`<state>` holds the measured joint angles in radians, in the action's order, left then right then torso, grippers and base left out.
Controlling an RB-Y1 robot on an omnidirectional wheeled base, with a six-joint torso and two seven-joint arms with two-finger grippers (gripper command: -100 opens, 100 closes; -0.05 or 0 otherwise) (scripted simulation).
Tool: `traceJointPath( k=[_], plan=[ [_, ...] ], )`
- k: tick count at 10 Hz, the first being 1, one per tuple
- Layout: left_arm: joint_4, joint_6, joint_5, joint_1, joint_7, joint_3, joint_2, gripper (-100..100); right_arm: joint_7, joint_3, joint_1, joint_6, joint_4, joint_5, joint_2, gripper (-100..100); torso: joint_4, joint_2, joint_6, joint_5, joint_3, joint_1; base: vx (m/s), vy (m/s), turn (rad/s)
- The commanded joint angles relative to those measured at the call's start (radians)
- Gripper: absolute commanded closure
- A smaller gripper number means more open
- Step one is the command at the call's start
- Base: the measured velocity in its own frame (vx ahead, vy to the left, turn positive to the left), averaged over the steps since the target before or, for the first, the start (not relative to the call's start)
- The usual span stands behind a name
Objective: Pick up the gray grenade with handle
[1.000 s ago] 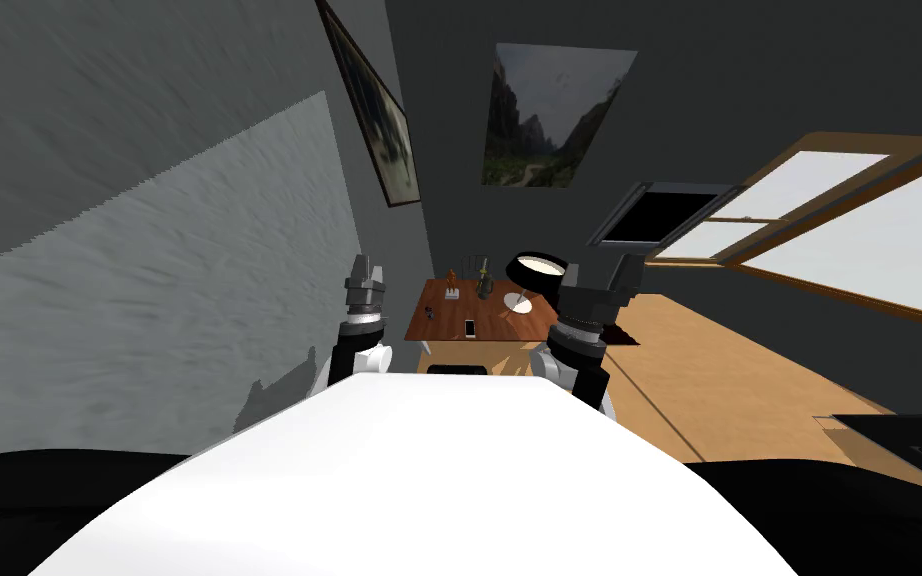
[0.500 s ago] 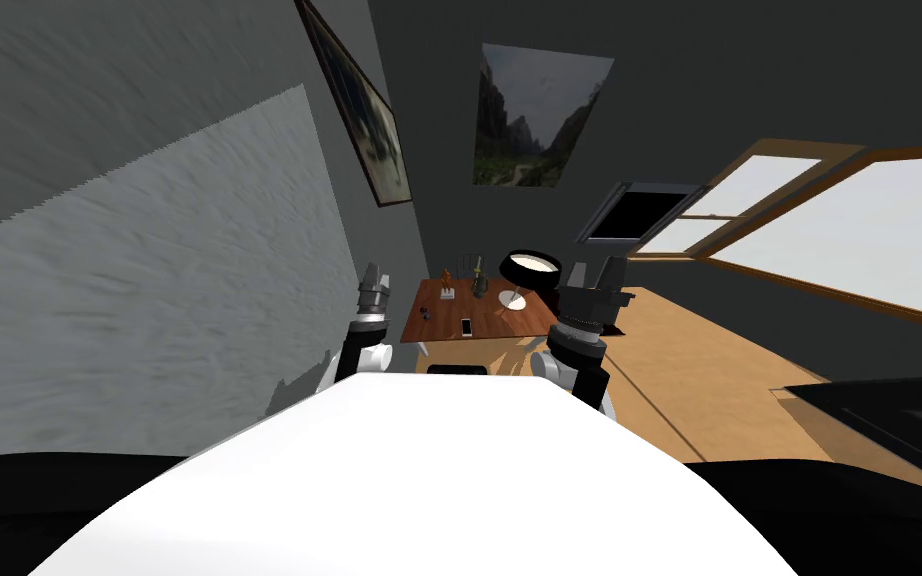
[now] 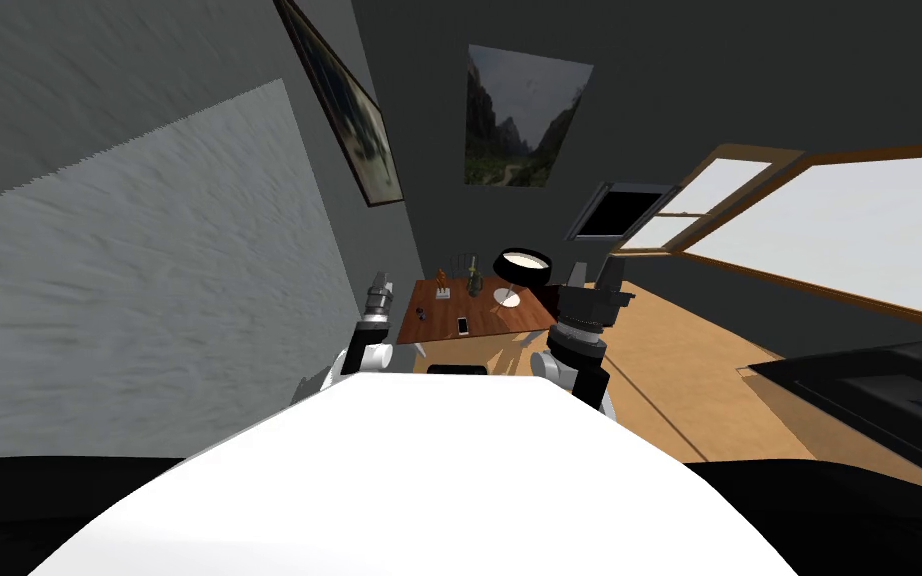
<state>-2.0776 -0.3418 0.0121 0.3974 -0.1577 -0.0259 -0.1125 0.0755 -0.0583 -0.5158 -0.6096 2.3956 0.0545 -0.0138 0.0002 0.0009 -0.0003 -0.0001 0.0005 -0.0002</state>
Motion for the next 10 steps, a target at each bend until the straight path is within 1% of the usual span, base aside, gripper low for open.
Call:
traceJointPath(
  k=[1,2,3,4,5,6,7,8,9,10],
  plan=[
    [0.050,0.013,-0.016,-0.015,0.002,-0.018,-0.019,-100,0.000,0.000,0.000,0.000,0.000,0.000,0.000,0,0.000,0.000,0.000,0.000,0.000,0.000,-0.015,-0.011,-0.082],
    [0.060,0.013,-0.016,-0.015,0.002,-0.018,-0.019,-100,0.000,0.000,0.000,0.000,0.000,0.000,0.000,0,0.000,0.000,0.000,0.000,0.000,0.000,-0.012,-0.007,-0.064],
    [0.099,0.023,-0.027,-0.031,0.002,-0.031,-0.033,-100,0.000,0.000,0.000,0.000,0.000,0.000,0.000,0,0.000,0.000,0.000,0.000,0.000,0.000,-0.012,-0.008,-0.099],
    [0.112,0.023,-0.027,-0.031,0.002,-0.031,-0.033,-100,0.000,0.000,0.000,0.000,0.000,0.000,0.000,0,0.000,0.000,0.000,0.000,0.000,0.000,-0.010,-0.006,-0.072],
    [0.143,0.033,-0.039,-0.048,0.001,-0.045,-0.048,-100,0.000,0.000,0.000,0.000,0.000,0.000,0.000,0,0.000,0.000,0.000,0.000,0.000,0.000,-0.013,-0.009,-0.142],
    [0.167,0.033,-0.039,-0.048,0.001,-0.045,-0.048,-100,0.000,0.000,0.000,0.000,0.000,0.000,0.000,0,0.000,0.000,0.000,0.000,0.000,0.000,-0.012,-0.007,-0.060],
    [0.203,0.043,-0.052,-0.065,0.001,-0.059,-0.063,-100,0.000,0.000,0.000,0.000,0.000,0.000,0.000,0,0.000,0.000,0.000,0.000,0.000,0.000,-0.014,-0.016,-0.137],
    [0.222,0.043,-0.052,-0.065,0.001,-0.059,-0.063,-100,0.000,0.000,0.000,0.000,0.000,0.000,0.000,0,0.000,0.000,0.000,0.000,0.000,0.000,-0.012,-0.011,-0.060],
    [0.246,0.054,-0.064,-0.083,0.001,-0.074,-0.078,-100,0.000,0.000,0.000,0.000,0.000,0.000,0.000,0,0.000,0.000,0.000,0.000,0.000,0.000,-0.013,-0.014,-0.120],
    [0.270,0.054,-0.064,-0.083,0.001,-0.074,-0.078,-100,0.000,0.000,0.000,0.000,0.000,0.000,0.000,0,0.000,0.000,0.000,0.000,0.000,0.000,-0.010,-0.008,-0.065]
  ],
)
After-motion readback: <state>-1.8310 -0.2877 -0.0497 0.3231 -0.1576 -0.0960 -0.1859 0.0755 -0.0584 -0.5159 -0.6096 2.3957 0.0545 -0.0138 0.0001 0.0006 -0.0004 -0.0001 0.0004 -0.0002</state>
